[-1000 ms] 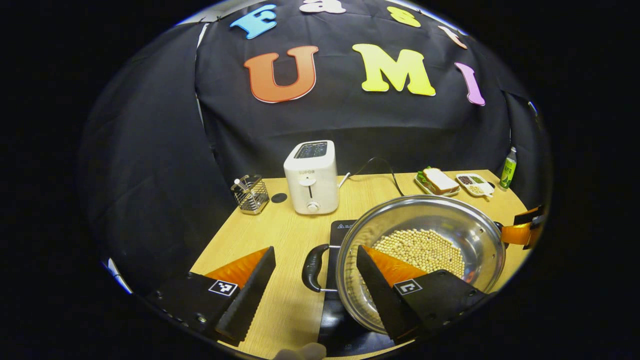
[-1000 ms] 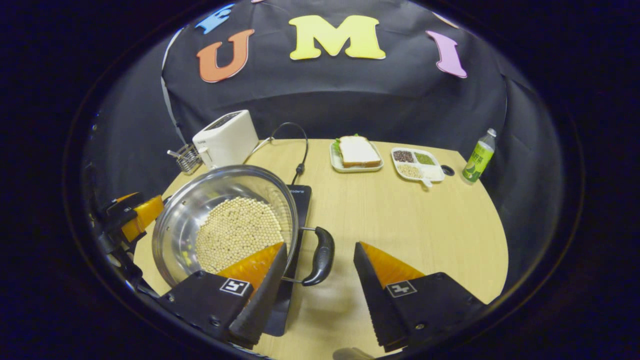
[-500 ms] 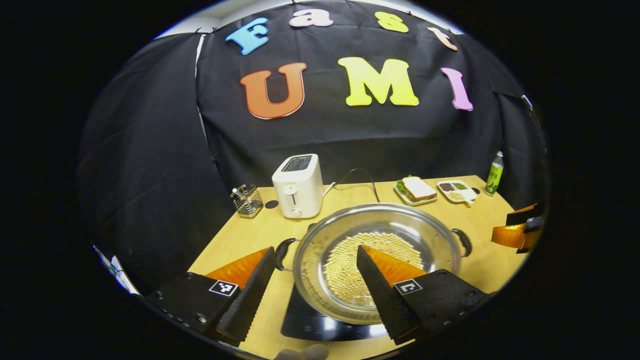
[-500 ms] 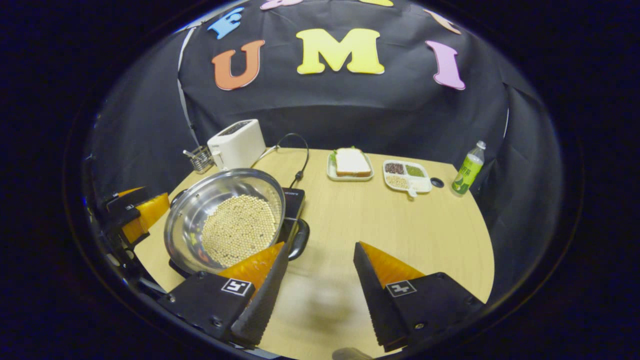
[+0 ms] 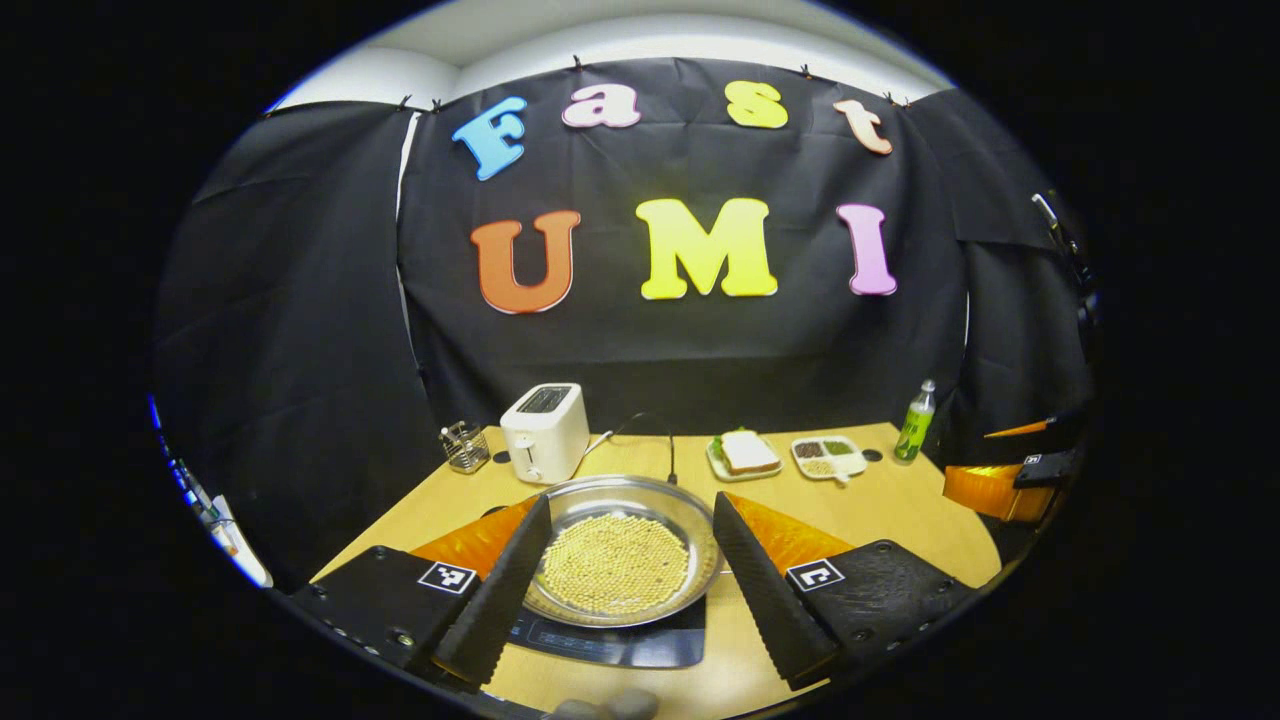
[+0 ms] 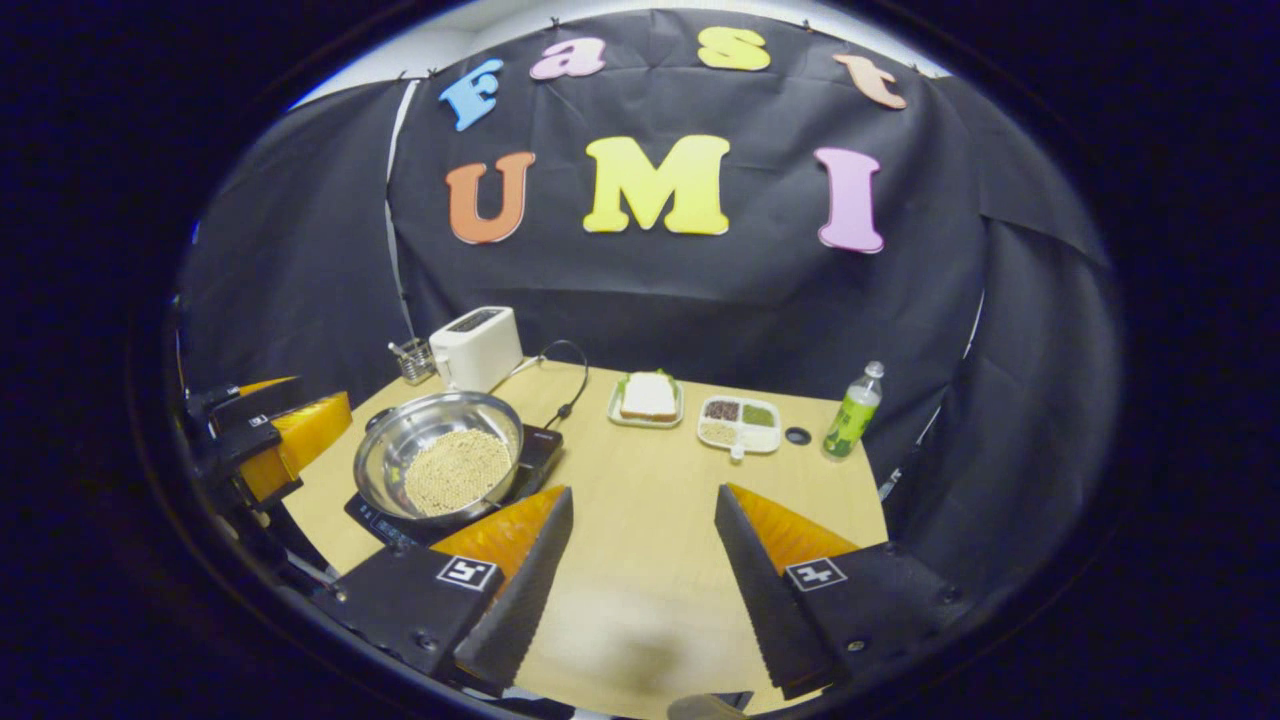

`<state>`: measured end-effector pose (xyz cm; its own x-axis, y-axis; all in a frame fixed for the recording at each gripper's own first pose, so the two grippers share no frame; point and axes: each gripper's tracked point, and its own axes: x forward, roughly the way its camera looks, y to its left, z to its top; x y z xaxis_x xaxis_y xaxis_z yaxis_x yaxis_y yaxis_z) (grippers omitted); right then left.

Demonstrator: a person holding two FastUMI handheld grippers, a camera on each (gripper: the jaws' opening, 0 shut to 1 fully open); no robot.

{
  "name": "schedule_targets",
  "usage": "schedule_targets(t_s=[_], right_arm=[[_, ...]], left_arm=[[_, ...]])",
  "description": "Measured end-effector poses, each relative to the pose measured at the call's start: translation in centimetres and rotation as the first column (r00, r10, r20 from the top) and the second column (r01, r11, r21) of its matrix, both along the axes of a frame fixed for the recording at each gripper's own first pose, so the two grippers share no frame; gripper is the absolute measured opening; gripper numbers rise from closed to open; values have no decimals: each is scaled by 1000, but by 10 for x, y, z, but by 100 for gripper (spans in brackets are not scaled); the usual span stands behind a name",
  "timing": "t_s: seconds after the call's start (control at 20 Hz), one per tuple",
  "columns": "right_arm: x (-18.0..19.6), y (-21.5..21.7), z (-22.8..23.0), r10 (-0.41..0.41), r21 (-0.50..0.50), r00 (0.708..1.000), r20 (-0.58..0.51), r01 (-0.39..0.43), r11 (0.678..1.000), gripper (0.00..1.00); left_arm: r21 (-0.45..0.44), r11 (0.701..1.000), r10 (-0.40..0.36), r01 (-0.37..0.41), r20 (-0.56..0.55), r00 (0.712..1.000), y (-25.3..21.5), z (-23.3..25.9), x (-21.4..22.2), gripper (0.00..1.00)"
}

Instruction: First push the handle of the pot to place it horizontally, then grasp the pot with both hands and set it on the induction cooktop.

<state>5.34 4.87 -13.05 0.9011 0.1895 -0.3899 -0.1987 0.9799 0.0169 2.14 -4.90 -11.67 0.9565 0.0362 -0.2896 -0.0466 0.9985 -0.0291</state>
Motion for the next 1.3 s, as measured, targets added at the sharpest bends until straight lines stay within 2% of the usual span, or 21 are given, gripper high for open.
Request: schedule_targets(t_s=[0.05,0.25,0.5,0.7,0.9,1.1,1.3], right_arm=[[-5,-12,13,-3,-2,1000,29,3,1000,96],[-26,-60,67,-38,4,988,151,38,999,97],[-41,-107,113,-115,83,960,254,97,992,98],[-54,-137,136,-169,104,933,317,143,984,97],[-62,-143,141,-189,141,927,324,150,979,98],[-67,-155,156,-215,140,905,367,175,975,97],[-74,-162,159,-227,138,900,372,188,972,98]], left_arm=[[2,1000,-5,5,23,1000,-11,16,-3,97],[39,999,-42,37,126,991,-50,79,-13,97],[40,997,-65,58,213,975,-87,131,-29,96],[21,997,-80,78,249,965,-102,153,-34,96],[2,997,-78,80,265,961,-104,166,-37,96],[-7,997,-78,83,276,958,-104,173,-38,96],[1,995,-96,100,283,954,-110,177,-39,96]])
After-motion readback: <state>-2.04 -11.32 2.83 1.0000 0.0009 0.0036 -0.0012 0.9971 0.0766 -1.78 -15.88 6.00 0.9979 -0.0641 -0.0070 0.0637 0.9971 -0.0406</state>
